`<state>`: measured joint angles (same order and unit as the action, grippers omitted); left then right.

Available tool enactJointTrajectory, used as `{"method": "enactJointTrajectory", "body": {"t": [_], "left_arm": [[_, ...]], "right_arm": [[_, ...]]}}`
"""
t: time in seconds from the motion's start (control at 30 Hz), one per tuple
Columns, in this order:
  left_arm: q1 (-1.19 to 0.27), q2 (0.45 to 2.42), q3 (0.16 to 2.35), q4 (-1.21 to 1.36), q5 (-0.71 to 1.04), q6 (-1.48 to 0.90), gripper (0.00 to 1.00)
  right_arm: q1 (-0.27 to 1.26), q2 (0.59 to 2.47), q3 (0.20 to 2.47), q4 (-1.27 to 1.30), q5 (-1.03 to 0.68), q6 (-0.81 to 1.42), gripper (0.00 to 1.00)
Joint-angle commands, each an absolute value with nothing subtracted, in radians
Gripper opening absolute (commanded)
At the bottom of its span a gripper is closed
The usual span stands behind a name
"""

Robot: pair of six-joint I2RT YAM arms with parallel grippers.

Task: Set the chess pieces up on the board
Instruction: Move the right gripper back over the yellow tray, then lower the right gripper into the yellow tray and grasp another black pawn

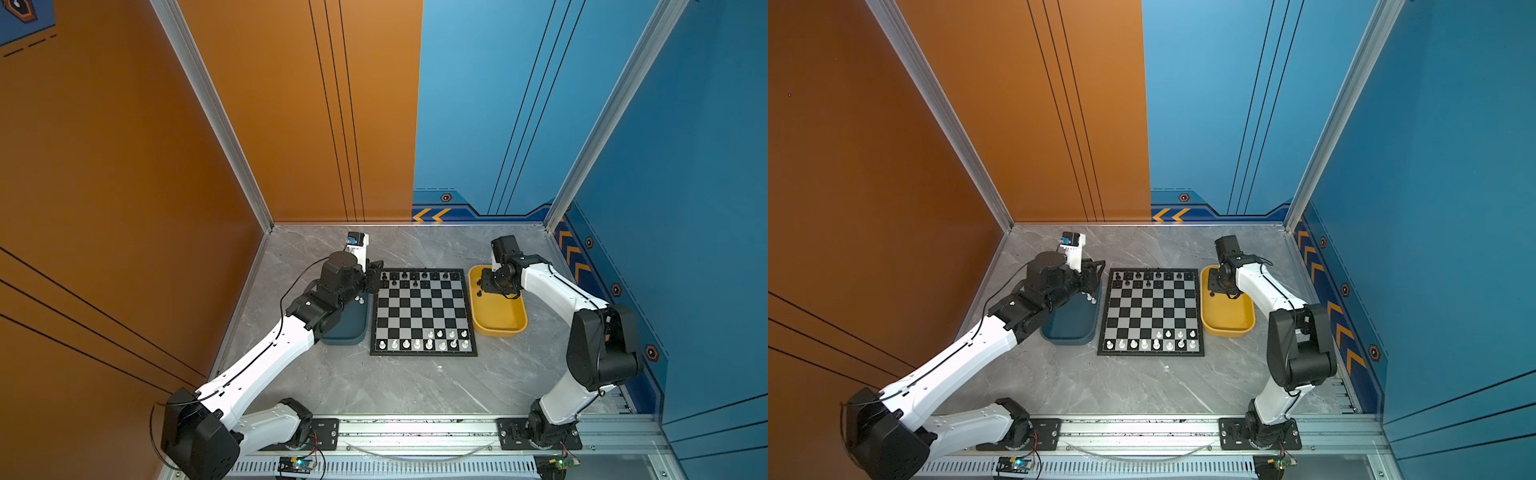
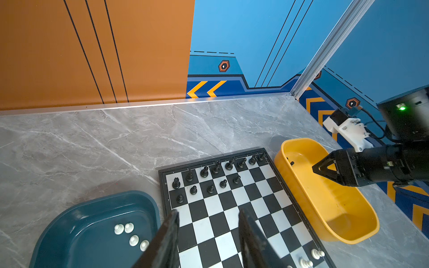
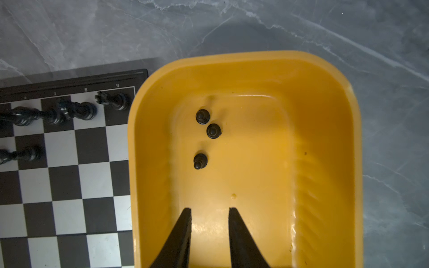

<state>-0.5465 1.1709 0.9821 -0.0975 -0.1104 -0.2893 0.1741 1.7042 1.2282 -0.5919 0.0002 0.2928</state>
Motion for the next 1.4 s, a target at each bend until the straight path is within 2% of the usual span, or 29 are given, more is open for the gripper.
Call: {"method": "enactJointTrajectory", "body": {"t": [0.0,0.6,1.37], "left_arm": [[-0.558,1.183,0.999,-0.112,-0.094,-0.298,0.43],[-0.569,1.212,1.020,-0.118,-0.096,-0.291,0.43],[-0.570,1.207,1.017,-0.120,-0.101,-0.290,0.43]], "right_arm": [[0.163,1.762,1.223,-0.551,-0.048,0.311,0.29],[0.164,1.855,1.253,-0.512,-0.082,0.329,0.28],[0.170,1.896,1.280,-0.527,-0.063,0.326,0.09]]}}
